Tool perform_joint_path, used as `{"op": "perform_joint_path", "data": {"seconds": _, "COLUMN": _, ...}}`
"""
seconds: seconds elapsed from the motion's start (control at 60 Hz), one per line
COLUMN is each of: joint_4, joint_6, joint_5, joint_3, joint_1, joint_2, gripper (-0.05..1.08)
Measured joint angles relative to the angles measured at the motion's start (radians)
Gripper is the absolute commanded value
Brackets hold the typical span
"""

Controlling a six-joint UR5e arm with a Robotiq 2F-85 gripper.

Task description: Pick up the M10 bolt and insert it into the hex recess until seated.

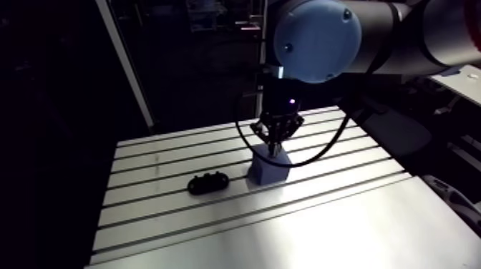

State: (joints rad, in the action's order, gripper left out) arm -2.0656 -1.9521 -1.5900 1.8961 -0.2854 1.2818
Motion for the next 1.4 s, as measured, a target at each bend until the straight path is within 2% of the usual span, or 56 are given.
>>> {"op": "perform_joint_path", "data": {"seconds": 1.4, "joint_4": -0.001, "joint_6": 0.000, "joint_5": 0.000, "joint_3": 0.001, "joint_1": 0.001, "joint_2": -0.005, "gripper": 1.08}}
